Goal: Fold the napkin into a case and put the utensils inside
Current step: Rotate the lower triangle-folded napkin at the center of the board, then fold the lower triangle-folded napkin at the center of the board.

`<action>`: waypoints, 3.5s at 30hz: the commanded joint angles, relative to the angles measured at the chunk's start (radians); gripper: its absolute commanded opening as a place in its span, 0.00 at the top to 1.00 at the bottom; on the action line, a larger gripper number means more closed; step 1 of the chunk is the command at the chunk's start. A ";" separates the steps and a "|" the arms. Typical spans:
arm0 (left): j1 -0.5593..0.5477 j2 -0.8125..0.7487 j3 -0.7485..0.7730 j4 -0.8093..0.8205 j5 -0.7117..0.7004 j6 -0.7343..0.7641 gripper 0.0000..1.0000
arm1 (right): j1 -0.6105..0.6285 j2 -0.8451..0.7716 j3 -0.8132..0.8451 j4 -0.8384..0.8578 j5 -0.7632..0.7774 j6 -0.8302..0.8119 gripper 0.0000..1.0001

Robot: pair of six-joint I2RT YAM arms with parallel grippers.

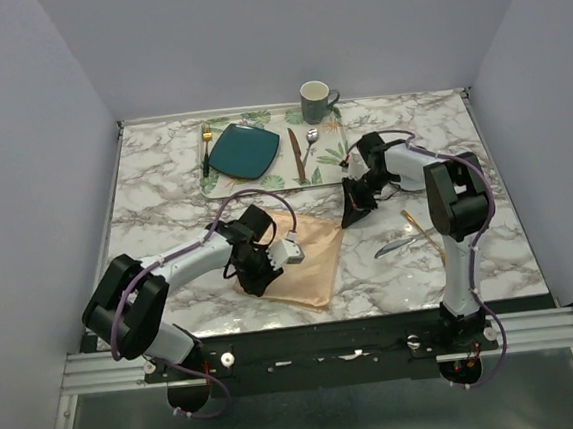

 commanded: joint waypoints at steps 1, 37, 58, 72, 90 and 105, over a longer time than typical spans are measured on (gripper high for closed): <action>-0.009 -0.057 0.010 0.049 -0.056 -0.050 0.60 | 0.007 -0.030 -0.012 -0.039 0.056 -0.095 0.98; 0.010 0.029 0.013 0.103 -0.024 -0.015 0.63 | -0.021 0.099 0.057 -0.089 -0.157 0.027 0.49; 0.001 -0.140 0.027 0.218 0.088 -0.108 0.48 | -0.024 0.056 0.037 -0.074 -0.157 0.021 0.69; -0.254 0.090 0.231 0.450 -0.114 -0.771 0.39 | -0.039 -0.013 -0.101 0.033 -0.151 0.036 0.71; -0.271 0.306 0.373 0.421 -0.217 -0.874 0.49 | -0.038 -0.013 -0.174 0.141 -0.107 0.113 0.82; -0.298 0.372 0.392 0.404 -0.225 -0.906 0.55 | -0.036 -0.021 -0.202 0.155 -0.088 0.122 0.99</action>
